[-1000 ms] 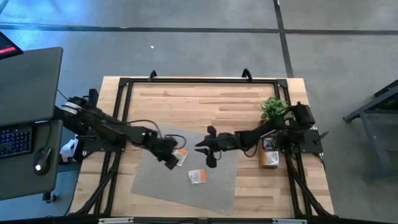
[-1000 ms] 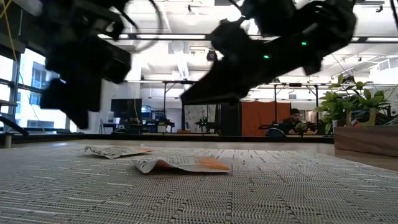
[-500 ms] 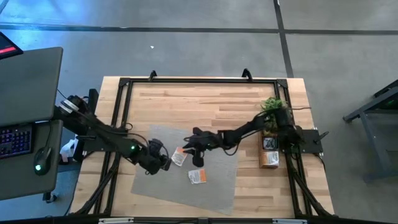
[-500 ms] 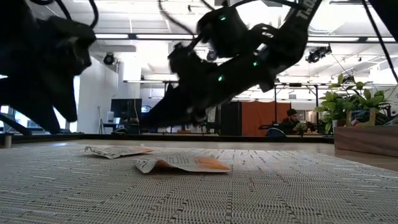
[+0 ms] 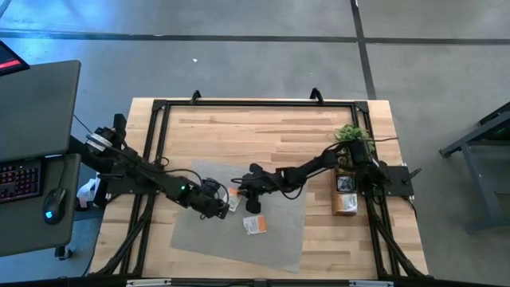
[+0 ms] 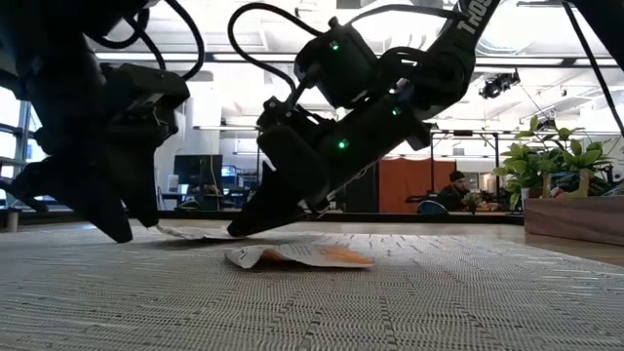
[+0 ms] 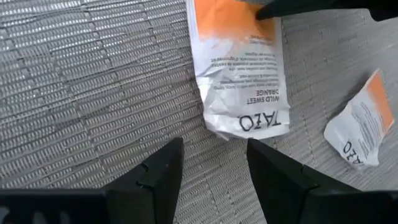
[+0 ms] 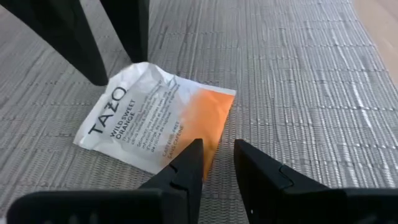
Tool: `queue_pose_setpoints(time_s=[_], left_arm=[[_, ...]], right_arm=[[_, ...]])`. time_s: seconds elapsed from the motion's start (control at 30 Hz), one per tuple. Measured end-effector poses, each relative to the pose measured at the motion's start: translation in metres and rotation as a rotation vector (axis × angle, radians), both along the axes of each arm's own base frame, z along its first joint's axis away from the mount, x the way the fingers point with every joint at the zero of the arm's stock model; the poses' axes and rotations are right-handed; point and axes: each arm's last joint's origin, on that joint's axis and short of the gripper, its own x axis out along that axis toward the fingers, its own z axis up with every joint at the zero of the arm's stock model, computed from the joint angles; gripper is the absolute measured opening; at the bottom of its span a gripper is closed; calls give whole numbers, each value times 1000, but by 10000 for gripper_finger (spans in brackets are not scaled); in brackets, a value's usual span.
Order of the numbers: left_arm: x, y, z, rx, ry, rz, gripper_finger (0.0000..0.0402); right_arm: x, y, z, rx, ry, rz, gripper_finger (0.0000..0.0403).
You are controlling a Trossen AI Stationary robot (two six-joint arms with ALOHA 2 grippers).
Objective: Pick & Place Tea
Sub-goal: Put the white tea bag into the bottom section of the wooden organizer
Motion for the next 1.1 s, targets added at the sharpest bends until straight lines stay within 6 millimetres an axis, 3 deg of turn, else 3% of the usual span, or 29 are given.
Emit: queue_pose_setpoints(time_s=[0.17,0.8,0.93,1.1], left_arm=[[3,4,0,10,-14,-19,163],[12,8,4,63,-82,-78,12],[12,8,5,75,-94,-93,8],[10,11,18,154,-162,-87,2]], right_arm=[[0,0,0,-14,5,10,86],[0,2,1,-7,-17,27,86],[-4,2,21,-30,-12,65,87],[-19,-3,86,-180,-46,19,87]])
